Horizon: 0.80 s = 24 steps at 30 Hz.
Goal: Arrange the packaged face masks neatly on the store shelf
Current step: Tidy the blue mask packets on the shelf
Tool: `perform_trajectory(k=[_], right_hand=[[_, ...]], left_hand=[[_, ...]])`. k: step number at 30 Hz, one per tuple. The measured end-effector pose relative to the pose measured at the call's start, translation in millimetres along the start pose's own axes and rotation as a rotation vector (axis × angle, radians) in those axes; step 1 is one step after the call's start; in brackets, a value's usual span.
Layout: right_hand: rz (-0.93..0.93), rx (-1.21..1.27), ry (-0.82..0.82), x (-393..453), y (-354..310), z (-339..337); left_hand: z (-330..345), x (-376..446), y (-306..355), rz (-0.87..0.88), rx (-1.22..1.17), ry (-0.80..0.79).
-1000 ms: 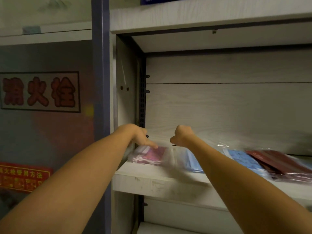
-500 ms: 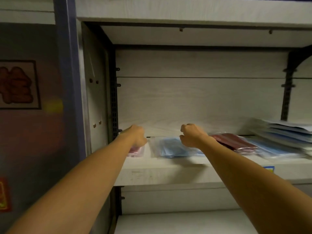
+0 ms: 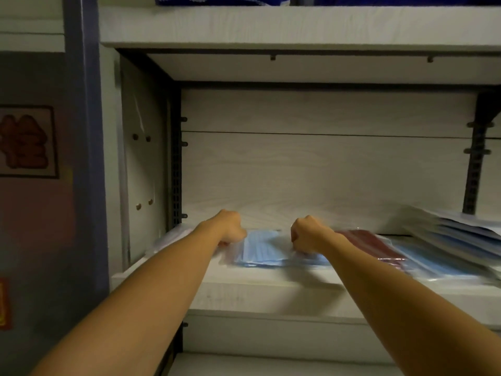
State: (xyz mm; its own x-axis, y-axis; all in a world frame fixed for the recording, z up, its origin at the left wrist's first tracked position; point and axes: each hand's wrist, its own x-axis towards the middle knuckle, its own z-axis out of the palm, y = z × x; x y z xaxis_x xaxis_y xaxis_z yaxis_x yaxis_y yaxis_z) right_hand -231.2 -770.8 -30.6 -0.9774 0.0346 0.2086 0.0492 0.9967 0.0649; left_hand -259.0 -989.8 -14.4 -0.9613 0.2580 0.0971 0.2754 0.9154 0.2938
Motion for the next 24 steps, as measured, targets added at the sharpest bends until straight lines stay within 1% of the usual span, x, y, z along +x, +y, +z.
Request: perform_trajectory(k=[3, 5, 7, 9, 11, 13, 18, 22, 24], right_hand=[[-0.044, 0.0, -0.008, 6, 6, 5], [-0.074, -0.008, -0.01, 9, 7, 7], [-0.106, -0.019, -0.015, 12, 8, 7], [-0.127, -0.031, -0.021, 13, 8, 7], [-0.133, -0.041, -0.028, 13, 9, 6], [-0.139, -0.048, -0.03, 12, 10, 6], [-0.131, -0.056, -0.045, 15, 10, 5], [-0.1, -0.063, -0.126, 18, 6, -1], [-0.065, -0.023, -0.16, 21, 5, -4]], left_hand=[[-2, -3, 19, -0.138, -0.053, -0.15], [-2, -5, 31, -0.211, -0.049, -0.215], [-1, -3, 42, -0.237, -0.073, -0.259], [0, -1, 50, -0.27, -0.149, -0.305], [2, 3, 52, -0.333, -0.215, -0.3], [4, 7, 50, -0.36, -0.297, -0.282], [9, 8, 32, -0.438, -0.589, -0.214], [3, 5, 25, -0.416, -0.818, -0.185], [-5, 4, 21, -0.393, -0.897, -0.182]])
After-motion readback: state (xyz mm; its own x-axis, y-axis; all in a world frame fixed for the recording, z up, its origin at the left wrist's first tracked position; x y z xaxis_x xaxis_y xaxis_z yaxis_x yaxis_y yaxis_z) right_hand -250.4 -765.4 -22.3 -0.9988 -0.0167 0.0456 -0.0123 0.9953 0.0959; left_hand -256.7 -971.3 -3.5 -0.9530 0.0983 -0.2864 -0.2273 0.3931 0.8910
